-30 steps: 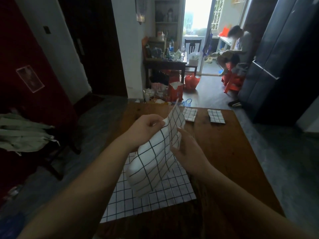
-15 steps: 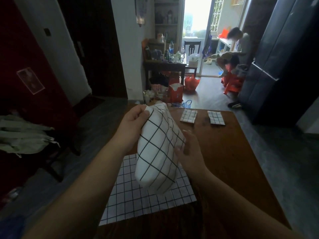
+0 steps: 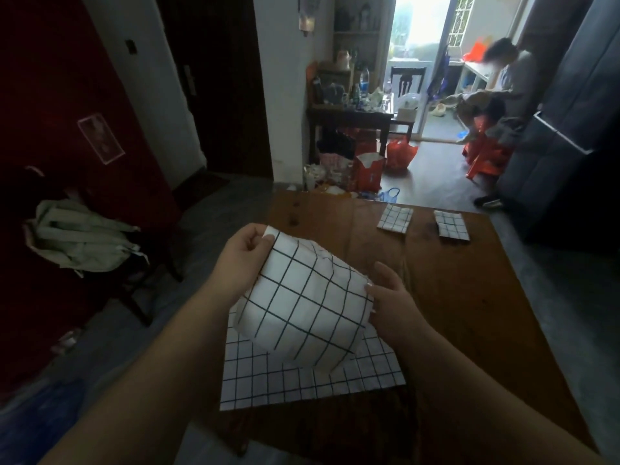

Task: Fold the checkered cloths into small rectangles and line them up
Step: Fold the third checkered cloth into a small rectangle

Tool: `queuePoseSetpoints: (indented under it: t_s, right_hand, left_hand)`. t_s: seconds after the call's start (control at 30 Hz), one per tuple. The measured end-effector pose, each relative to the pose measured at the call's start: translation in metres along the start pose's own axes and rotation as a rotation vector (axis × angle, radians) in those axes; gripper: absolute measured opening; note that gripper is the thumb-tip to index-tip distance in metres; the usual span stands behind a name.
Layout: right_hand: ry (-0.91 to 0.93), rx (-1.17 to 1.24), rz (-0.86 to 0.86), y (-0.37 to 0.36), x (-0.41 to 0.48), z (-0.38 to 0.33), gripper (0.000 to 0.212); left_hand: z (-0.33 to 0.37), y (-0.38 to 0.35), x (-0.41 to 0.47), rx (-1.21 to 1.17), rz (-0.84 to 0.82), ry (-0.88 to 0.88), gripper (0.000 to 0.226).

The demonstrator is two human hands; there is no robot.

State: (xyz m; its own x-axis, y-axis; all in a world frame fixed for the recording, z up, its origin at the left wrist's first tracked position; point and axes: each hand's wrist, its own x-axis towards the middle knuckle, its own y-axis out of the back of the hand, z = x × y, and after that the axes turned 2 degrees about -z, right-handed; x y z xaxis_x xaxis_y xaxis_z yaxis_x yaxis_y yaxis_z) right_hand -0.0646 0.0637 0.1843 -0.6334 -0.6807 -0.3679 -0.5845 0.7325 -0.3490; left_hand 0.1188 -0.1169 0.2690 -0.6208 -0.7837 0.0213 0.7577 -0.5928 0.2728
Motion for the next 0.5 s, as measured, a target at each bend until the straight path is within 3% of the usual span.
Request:
queuePoseSetpoints:
  t_s: [0.13,0.33,0.5]
  right_hand:
    - [0.132,-0.068,0.015,-0.008,-0.009,-0.011,0.043]
    - [0.234,-0.227,0.037,-0.009,-0.017,-0.029,0.024]
    - [0.252,-0.308,0.135,-0.004,-0.022,-0.042,0.020]
  left_hand:
    - [-0.009,0.013,-0.001,0.023,0.008,0.079,0.010]
    - [-0.013,0.020,0.000,-0.040,-0.068,0.095,0.034]
    - [-0.016,0.013,0.008,0.017,-0.109,0.075,0.017]
